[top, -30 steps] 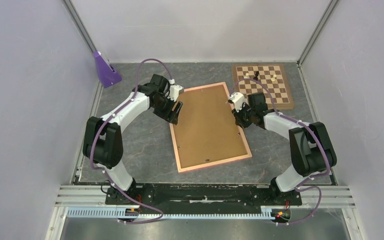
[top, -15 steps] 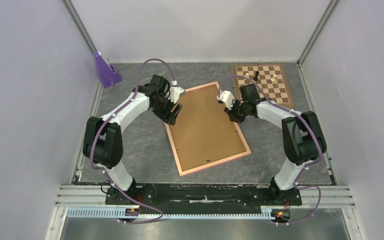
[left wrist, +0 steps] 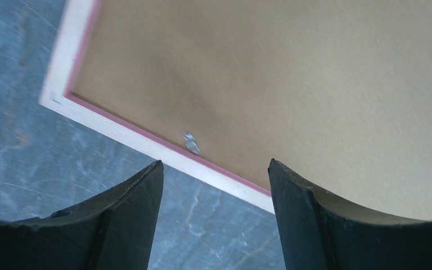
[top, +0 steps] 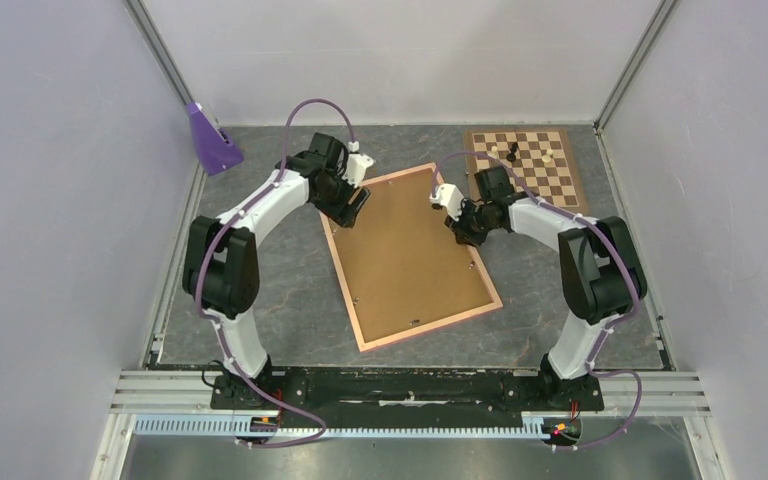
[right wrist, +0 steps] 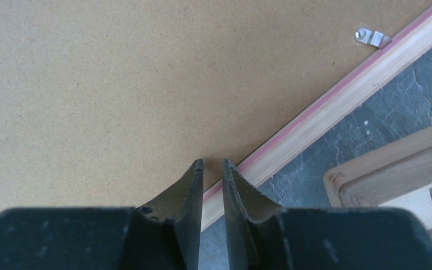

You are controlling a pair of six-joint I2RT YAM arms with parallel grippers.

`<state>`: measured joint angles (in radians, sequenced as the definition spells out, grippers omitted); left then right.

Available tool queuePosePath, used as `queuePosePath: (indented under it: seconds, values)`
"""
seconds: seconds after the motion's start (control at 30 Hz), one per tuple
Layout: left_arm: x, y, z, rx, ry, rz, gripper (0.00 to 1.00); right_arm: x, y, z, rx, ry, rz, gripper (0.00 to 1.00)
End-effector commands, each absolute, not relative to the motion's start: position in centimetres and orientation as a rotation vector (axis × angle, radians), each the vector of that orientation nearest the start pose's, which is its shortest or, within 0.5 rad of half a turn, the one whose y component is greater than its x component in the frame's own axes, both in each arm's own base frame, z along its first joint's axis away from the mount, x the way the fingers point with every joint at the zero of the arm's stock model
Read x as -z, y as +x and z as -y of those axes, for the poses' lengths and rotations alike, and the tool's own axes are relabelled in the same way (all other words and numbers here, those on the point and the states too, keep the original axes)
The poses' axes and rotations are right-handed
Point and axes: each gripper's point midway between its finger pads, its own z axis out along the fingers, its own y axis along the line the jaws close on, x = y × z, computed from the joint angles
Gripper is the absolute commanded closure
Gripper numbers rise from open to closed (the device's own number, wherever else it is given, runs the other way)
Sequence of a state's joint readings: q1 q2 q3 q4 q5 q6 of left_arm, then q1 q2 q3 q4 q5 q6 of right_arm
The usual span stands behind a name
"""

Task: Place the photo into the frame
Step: Install the photo frame at the center of the board, then adjust the photo frame at the center of the board.

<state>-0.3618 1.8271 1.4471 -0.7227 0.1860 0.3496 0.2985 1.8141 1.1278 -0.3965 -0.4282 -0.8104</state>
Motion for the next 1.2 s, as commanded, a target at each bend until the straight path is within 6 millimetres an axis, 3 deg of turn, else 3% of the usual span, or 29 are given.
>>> queuePosePath:
  seconds: [0.0,0.17,0.33,0.5,0.83,1.17]
  values:
    - [-11.4,43.4,17.0,0.145,0.856,-2.373,0.24,-6.7,38.4,-16.1,-0.313,-1.272,-2.038,0.73]
    - [-10.4,47.5,17.5,0.065,0.933,-2.353,0.22,-8.8,38.2,-16.0,-0.306,-1.158,-2.021,0.61]
    - [-9.2,51.0,18.4,0.024,1.039,-2.298,0.21,-9.2,37.1,-15.8,-0.312,-1.129,-2.023,0.60]
    - [-9.0,53.8,19.5,0.019,1.041,-2.274,0.21,-8.4,35.9,-15.5,-0.324,-1.131,-2.040,0.63]
    - [-5.6,54.5,20.4,0.064,1.101,-2.315,0.26,-7.6,34.6,-14.9,-0.314,-1.129,-2.054,0.69]
    - [-3.6,54.6,20.5,0.082,1.115,-2.347,0.34,-7.2,34.2,-14.8,-0.325,-1.119,-2.062,0.70]
